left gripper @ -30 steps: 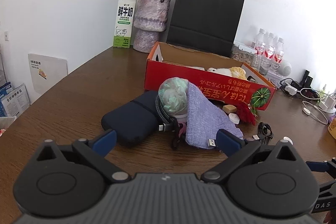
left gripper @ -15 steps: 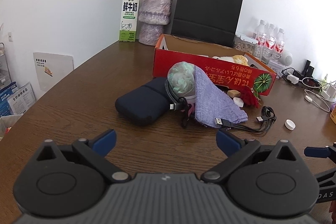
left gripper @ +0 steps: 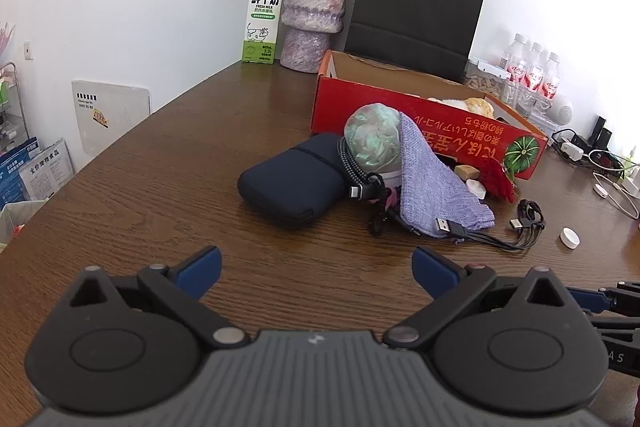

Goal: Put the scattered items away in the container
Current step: 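Grasp the second white bottle cap with the right tool, then grasp the black cable with the left tool while the right tool holds the cap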

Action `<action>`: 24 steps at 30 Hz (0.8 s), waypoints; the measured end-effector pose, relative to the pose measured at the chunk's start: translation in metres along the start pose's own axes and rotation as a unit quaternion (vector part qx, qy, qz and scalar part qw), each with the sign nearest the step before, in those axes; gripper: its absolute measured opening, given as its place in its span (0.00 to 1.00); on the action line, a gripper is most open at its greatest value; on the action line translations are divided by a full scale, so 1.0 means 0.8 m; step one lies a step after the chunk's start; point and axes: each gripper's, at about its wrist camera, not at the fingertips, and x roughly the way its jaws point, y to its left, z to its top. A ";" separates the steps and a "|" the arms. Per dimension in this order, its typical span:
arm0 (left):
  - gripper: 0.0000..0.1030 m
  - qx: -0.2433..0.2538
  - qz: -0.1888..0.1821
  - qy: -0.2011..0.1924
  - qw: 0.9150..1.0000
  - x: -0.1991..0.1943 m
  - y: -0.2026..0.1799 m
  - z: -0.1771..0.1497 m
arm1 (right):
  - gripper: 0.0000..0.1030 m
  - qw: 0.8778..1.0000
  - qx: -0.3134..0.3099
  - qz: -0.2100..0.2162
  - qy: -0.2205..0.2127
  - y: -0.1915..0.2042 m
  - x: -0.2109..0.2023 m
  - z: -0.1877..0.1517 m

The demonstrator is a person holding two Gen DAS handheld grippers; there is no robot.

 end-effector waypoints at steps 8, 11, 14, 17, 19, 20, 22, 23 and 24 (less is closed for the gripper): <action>1.00 0.021 -0.017 0.001 1.000 0.010 -0.022 0.006 | 0.26 1.000 0.011 0.009 -0.009 -0.015 -0.002 0.003; 1.00 0.030 -0.023 0.003 0.999 0.014 -0.033 0.008 | 0.26 1.000 0.012 0.005 -0.018 -0.021 -0.004 0.007; 1.00 0.047 -0.037 0.007 0.998 0.016 -0.054 0.012 | 0.26 1.000 0.011 -0.005 -0.028 -0.032 -0.008 0.011; 1.00 0.068 -0.061 0.001 0.996 0.018 -0.082 0.019 | 0.26 0.999 0.010 -0.020 -0.035 -0.047 -0.011 0.017; 1.00 0.077 -0.073 0.000 0.994 0.022 -0.100 0.024 | 0.26 0.999 0.010 -0.030 -0.041 -0.061 -0.013 0.022; 1.00 0.081 -0.081 0.003 0.993 0.026 -0.110 0.026 | 0.26 0.998 0.011 -0.036 -0.045 -0.067 -0.014 0.025; 1.00 0.088 -0.090 0.008 0.992 0.036 -0.129 0.031 | 0.26 0.997 0.016 -0.047 -0.054 -0.084 -0.017 0.030; 1.00 0.093 -0.091 0.011 0.991 0.041 -0.140 0.033 | 0.26 0.997 0.018 -0.050 -0.058 -0.093 -0.018 0.033; 1.00 0.096 -0.092 0.012 0.991 0.046 -0.149 0.035 | 0.26 0.997 0.020 -0.052 -0.061 -0.102 -0.019 0.036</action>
